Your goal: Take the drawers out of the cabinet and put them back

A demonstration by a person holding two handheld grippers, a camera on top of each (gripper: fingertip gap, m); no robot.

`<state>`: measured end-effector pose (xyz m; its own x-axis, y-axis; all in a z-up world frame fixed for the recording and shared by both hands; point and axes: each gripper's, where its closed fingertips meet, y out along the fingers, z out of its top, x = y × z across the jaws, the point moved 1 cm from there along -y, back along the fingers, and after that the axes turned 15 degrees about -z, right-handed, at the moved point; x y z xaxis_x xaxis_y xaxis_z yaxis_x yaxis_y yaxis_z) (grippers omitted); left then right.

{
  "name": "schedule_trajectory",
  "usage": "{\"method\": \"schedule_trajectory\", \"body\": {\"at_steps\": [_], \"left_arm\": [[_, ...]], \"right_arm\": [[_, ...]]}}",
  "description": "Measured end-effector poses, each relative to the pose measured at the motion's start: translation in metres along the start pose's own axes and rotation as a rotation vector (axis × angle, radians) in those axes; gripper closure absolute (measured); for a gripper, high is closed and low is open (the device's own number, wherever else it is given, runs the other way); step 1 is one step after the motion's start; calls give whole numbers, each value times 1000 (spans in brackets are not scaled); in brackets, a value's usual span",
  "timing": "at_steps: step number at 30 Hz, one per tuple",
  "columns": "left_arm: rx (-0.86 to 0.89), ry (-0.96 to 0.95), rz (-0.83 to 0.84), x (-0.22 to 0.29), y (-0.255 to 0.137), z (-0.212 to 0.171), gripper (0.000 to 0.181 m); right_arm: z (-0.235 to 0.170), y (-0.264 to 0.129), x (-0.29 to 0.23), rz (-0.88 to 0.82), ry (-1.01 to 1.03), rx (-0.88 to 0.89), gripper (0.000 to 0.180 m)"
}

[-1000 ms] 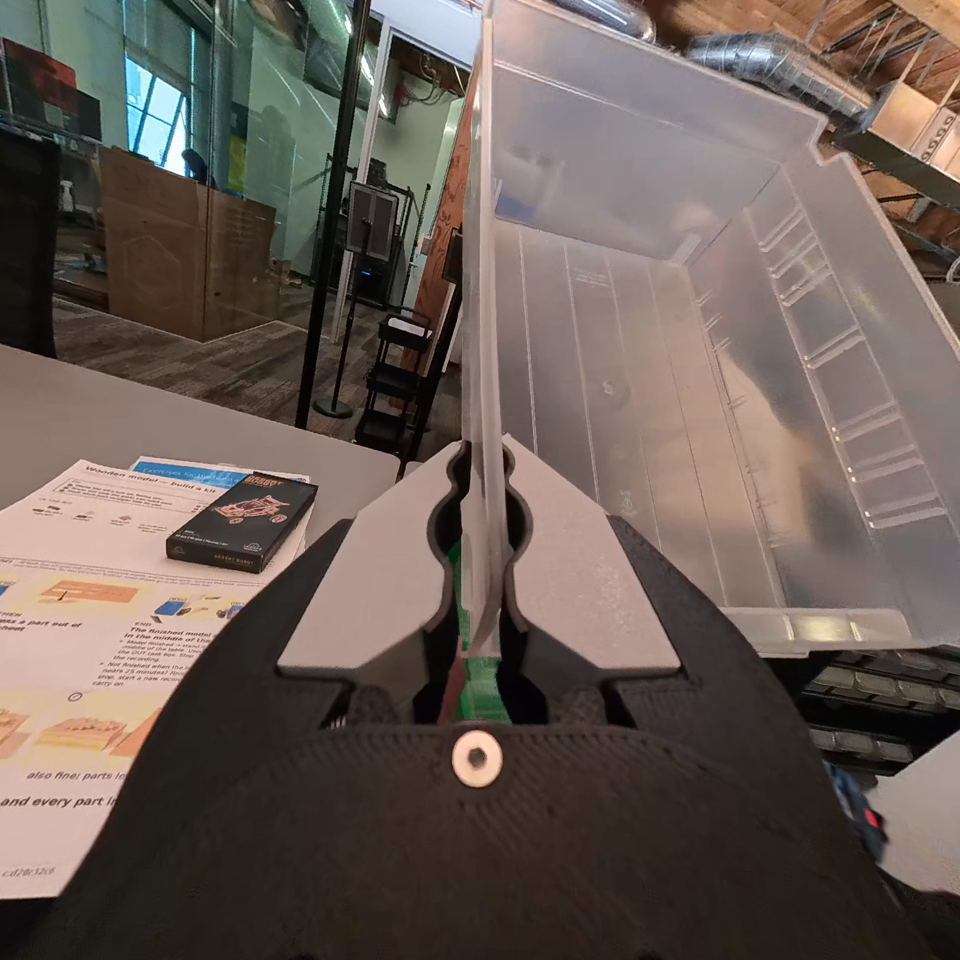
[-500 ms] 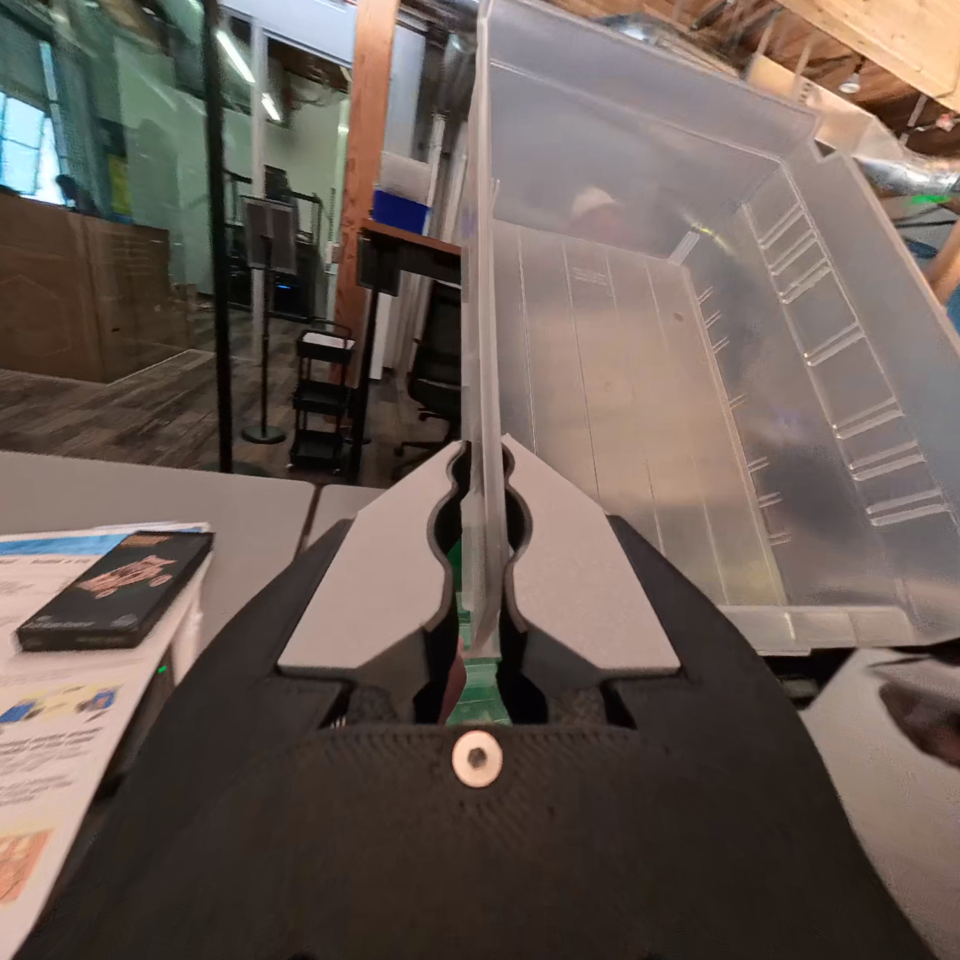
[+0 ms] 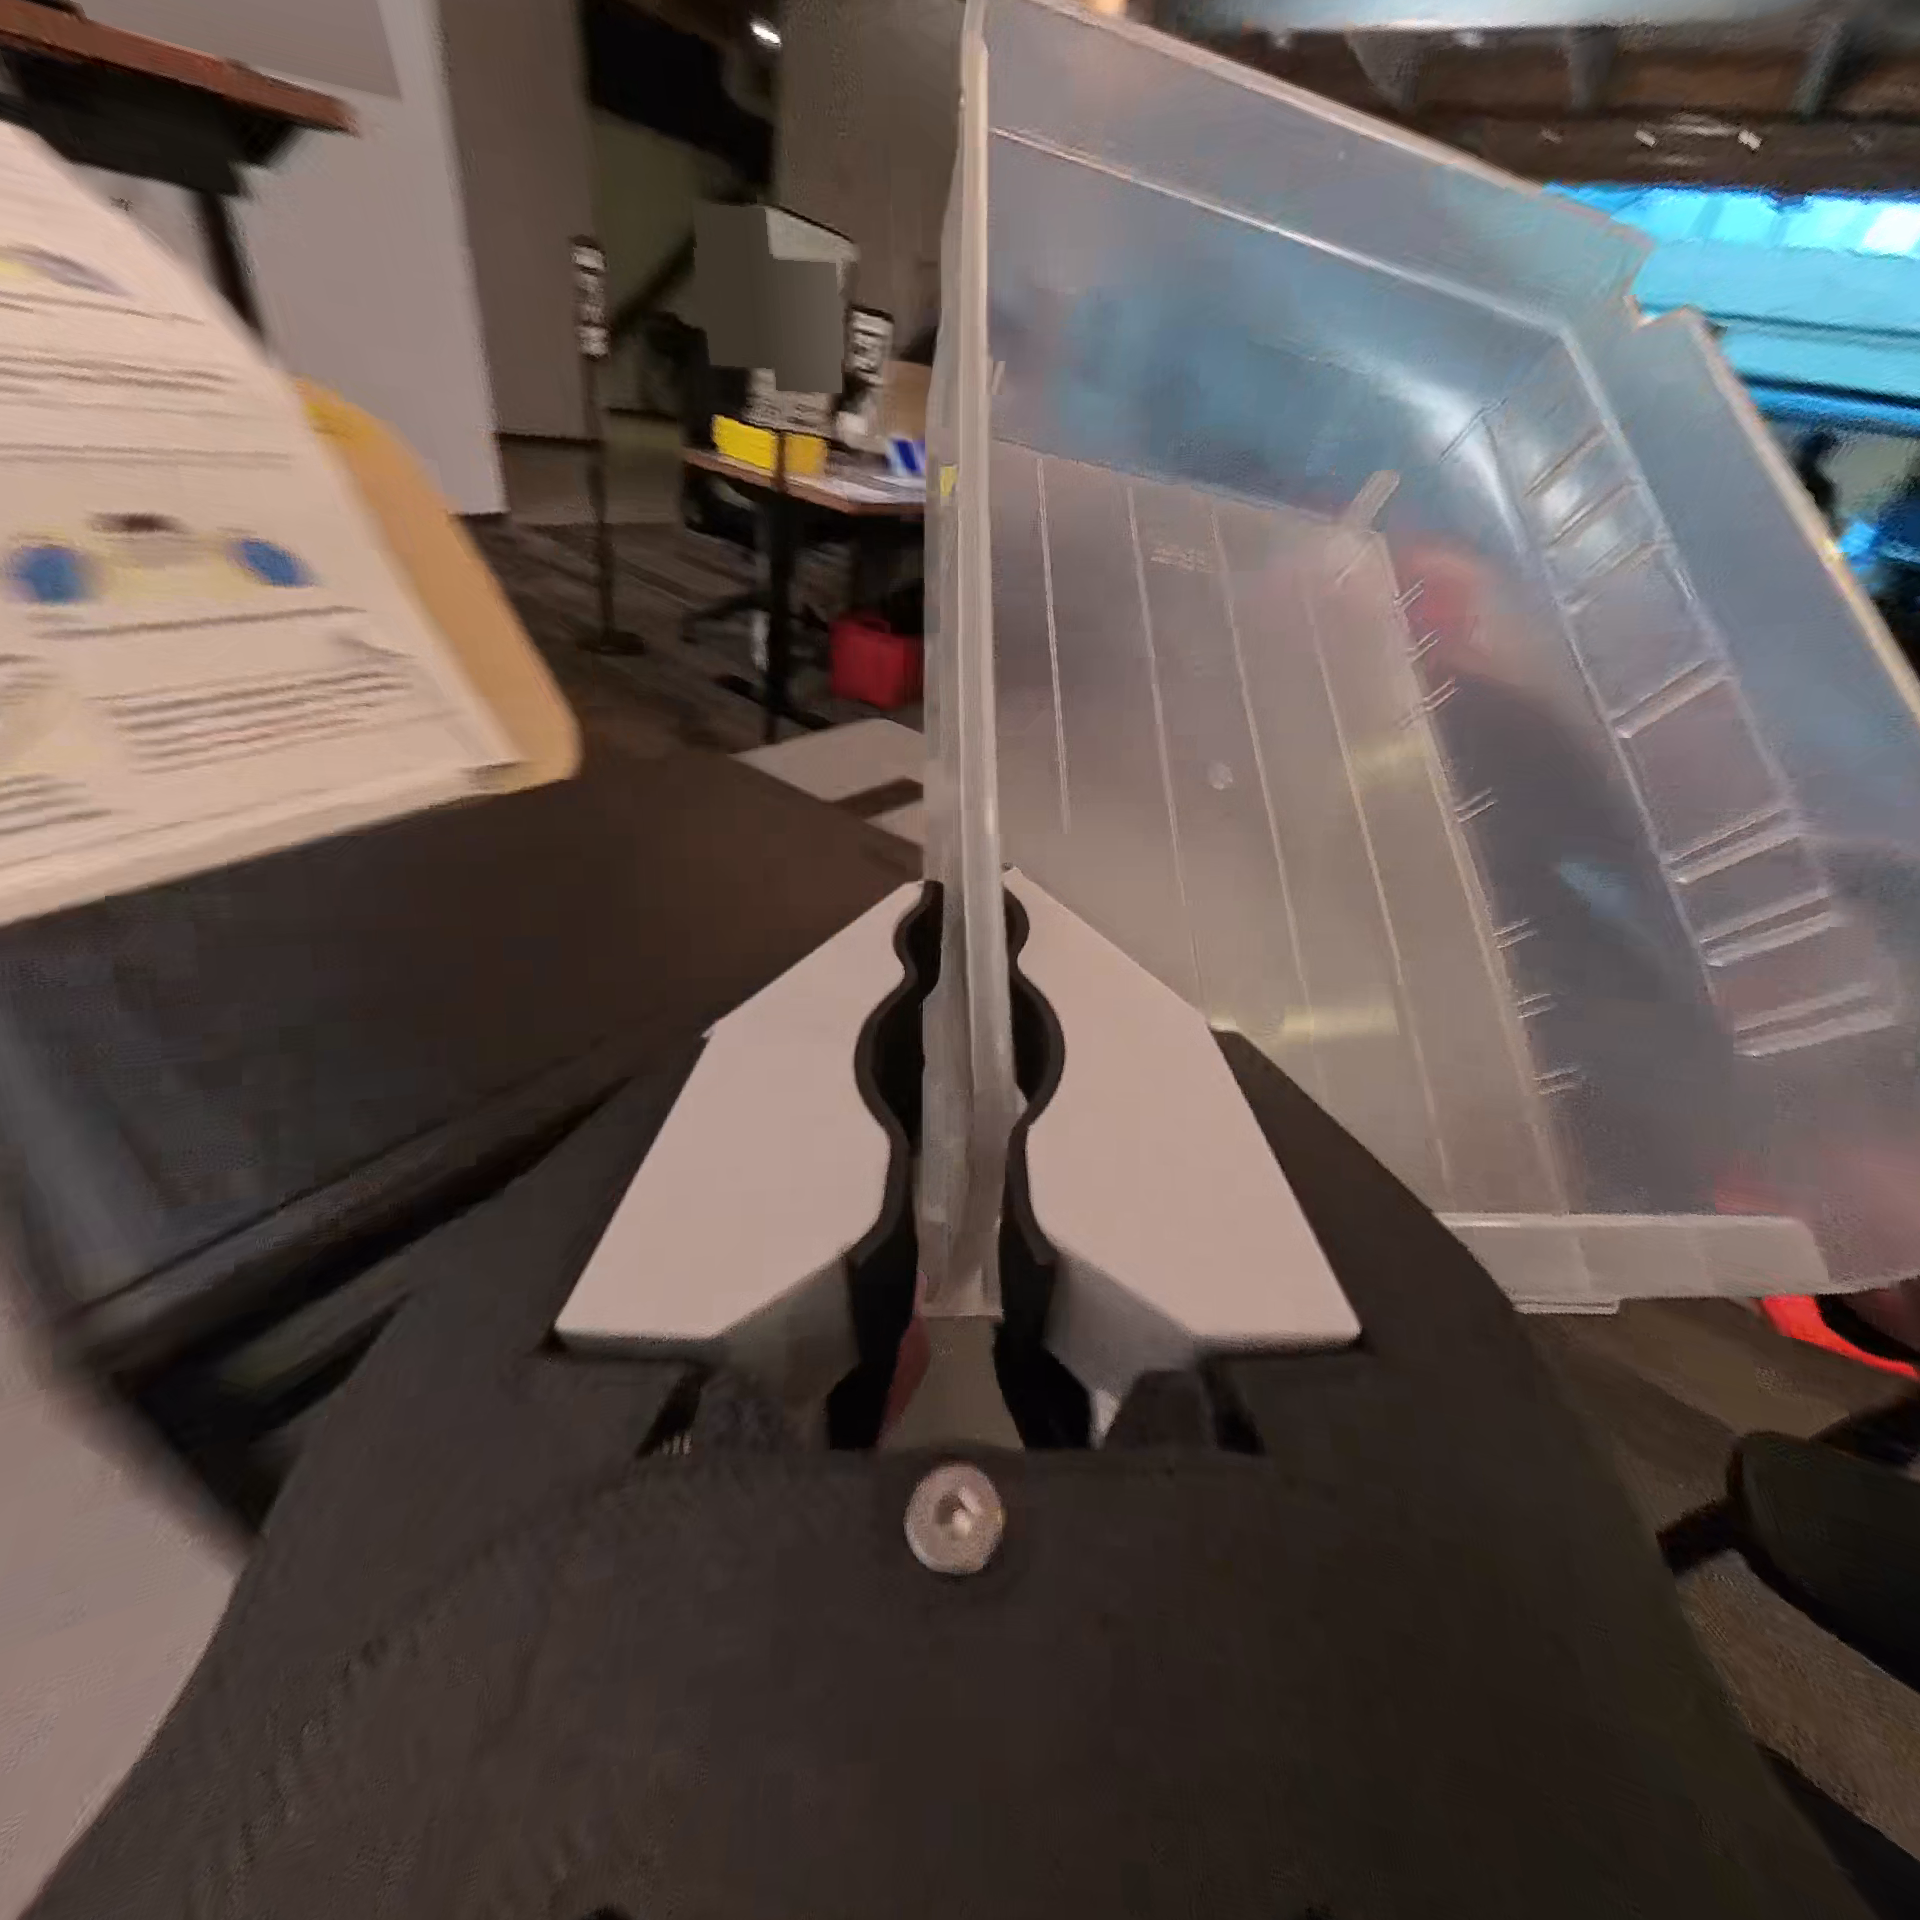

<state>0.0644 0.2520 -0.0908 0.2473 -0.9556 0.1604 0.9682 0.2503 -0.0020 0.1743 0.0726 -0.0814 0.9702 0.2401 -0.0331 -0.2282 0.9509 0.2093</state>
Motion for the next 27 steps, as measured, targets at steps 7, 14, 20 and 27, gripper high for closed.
{"method": "schedule_trajectory", "body": {"at_steps": [7, 14, 20, 27], "left_arm": [[-139, -41, -165, 71, 129, -78, 175], [-228, -155, -160, 71, 196, -158, 172], [-290, -284, -162, 65, 224, -201, 155], [-281, -321, -182, 58, 251, -208, 136]], "right_arm": [[-38, -65, 93, -436, 15, -82, 73], [-98, -74, 174, -534, 163, -301, 81], [-143, -51, 236, -575, 209, -425, 74], [-179, -16, 302, -570, 215, -495, 83]]}}
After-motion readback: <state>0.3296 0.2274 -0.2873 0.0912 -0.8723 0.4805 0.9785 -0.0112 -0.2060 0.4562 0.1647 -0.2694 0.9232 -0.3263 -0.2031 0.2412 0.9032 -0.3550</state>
